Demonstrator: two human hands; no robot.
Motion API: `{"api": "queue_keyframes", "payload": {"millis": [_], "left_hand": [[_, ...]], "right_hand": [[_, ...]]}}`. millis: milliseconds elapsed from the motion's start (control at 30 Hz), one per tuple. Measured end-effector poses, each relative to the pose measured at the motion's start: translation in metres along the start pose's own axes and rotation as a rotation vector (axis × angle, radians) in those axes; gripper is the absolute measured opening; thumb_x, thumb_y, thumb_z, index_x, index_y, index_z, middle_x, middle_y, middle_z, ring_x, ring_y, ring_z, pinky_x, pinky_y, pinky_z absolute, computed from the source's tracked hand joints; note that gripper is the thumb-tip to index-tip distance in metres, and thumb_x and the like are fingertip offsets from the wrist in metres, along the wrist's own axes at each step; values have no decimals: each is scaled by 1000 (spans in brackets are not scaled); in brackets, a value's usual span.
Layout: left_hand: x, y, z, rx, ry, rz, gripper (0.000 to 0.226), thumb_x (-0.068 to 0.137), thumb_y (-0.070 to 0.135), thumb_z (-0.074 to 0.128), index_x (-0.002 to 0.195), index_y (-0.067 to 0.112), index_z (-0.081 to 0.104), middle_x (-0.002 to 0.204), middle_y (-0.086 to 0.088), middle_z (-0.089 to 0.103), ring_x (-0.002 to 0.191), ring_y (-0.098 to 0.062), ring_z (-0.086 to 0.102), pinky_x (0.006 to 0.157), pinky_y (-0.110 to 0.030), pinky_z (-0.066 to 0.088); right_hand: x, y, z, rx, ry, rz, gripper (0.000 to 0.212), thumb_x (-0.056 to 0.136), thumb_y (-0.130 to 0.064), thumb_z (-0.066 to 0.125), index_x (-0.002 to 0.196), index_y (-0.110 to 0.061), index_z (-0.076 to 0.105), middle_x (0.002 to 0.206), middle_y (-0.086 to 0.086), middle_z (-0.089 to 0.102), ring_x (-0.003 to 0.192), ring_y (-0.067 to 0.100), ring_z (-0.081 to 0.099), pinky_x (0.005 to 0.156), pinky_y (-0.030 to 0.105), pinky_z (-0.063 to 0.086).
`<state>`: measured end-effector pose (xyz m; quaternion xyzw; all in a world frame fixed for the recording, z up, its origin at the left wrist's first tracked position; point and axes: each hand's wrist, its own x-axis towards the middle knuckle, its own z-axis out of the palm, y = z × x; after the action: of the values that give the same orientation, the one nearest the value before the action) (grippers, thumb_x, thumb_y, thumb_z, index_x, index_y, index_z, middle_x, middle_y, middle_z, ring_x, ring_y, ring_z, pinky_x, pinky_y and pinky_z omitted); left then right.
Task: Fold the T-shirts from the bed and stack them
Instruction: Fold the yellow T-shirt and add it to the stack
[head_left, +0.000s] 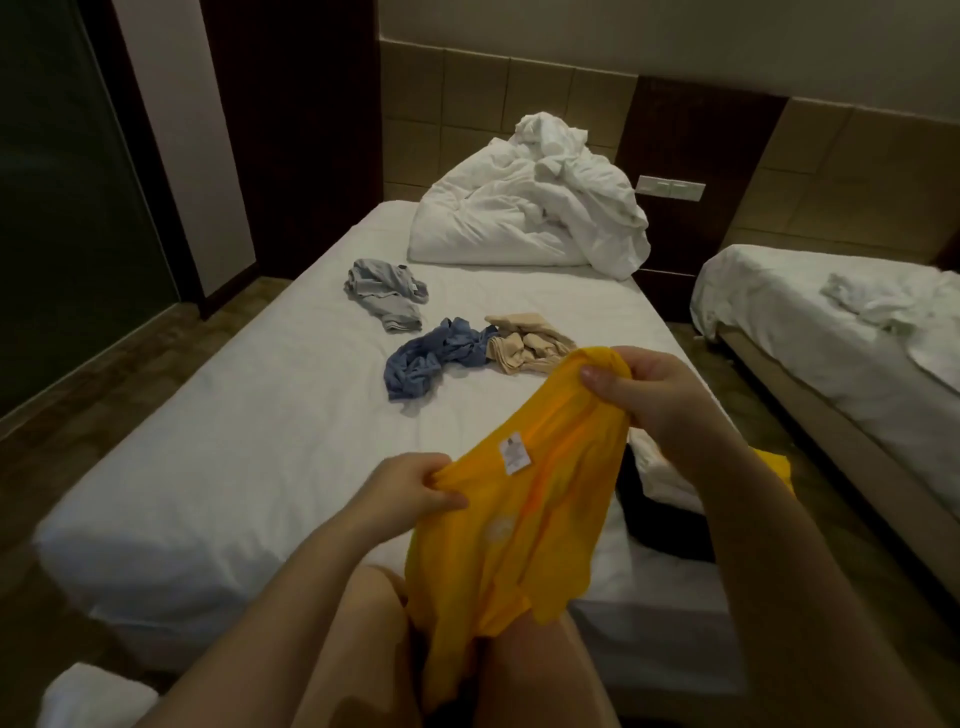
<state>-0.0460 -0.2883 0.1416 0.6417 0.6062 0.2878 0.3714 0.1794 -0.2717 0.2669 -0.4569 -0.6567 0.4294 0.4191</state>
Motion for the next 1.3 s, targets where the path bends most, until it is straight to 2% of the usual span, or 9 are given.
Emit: {"api": "queue_keyframes", "payload": {"millis": [100, 200, 300, 500, 667, 733, 867, 1033, 1300], "left_hand": [[3, -4, -23, 30, 125, -47, 21, 79, 23, 71, 65, 19, 56, 67, -2, 55, 68, -17, 51, 63, -30, 39], [-2, 6, -48, -312, 135, -18, 22, 71, 32, 78, 74, 17, 61, 71, -1, 66, 74, -20, 62, 64, -26, 47], [-4, 23, -75, -536, 169, 60, 77, 34, 65, 82, 95, 21, 65, 83, 3, 73, 76, -17, 70, 56, -22, 53], [1, 79, -121, -363, 153, 170, 23, 84, 34, 59, 104, 25, 60, 99, 1, 64, 90, -21, 63, 67, -29, 52], [-4, 96, -151, -144, -39, 60, 95, 20, 83, 69, 99, 31, 59, 93, 5, 67, 82, -17, 68, 61, -24, 55], [-6, 98, -154, -197, -12, 29, 97, 22, 86, 66, 102, 31, 55, 99, 3, 62, 88, -20, 64, 66, -30, 54], [-7, 99, -161, -368, -74, 23, 50, 73, 52, 48, 109, 18, 58, 94, -6, 63, 78, -19, 68, 66, -32, 56], [-5, 90, -175, -378, -270, -3, 84, 33, 47, 92, 106, 14, 65, 87, -9, 70, 75, -22, 69, 61, -34, 56], [-10, 103, -172, 11, -438, -54, 85, 34, 51, 90, 106, 13, 65, 103, -8, 70, 94, -28, 67, 77, -37, 56]], "right_hand": [[8, 6, -16, -32, 74, 29, 11, 89, -20, 60, 82, -28, 62, 84, -2, 64, 78, 12, 60, 65, 23, 50], [17, 13, -30, -39, 167, 52, 8, 89, -24, 60, 96, -22, 64, 93, 1, 65, 88, 20, 61, 70, 28, 50], [21, 12, -41, 14, 176, 51, 16, 89, -27, 59, 104, -21, 62, 99, 4, 66, 90, 21, 64, 71, 30, 51], [29, -8, -64, 20, 37, 77, 16, 88, -15, 60, 104, -16, 60, 98, 7, 65, 91, 21, 64, 70, 25, 56], [29, -15, -75, -91, 172, 2, 4, 87, -13, 62, 92, -11, 61, 89, 7, 61, 88, 20, 58, 81, 32, 50], [30, -17, -71, -108, 232, -42, 10, 88, -14, 62, 97, -9, 61, 88, 5, 61, 86, 18, 58, 81, 32, 50], [32, -31, -75, 99, 103, 120, 6, 89, -11, 58, 95, -12, 60, 89, 6, 61, 82, 16, 61, 69, 27, 54], [30, -37, -86, 320, -111, 248, 13, 93, -6, 48, 97, -10, 60, 83, 5, 61, 76, 14, 61, 61, 23, 57], [29, -27, -80, 189, -89, 232, 30, 92, -21, 55, 121, -16, 54, 106, 11, 58, 88, 21, 60, 66, 31, 53]]}}
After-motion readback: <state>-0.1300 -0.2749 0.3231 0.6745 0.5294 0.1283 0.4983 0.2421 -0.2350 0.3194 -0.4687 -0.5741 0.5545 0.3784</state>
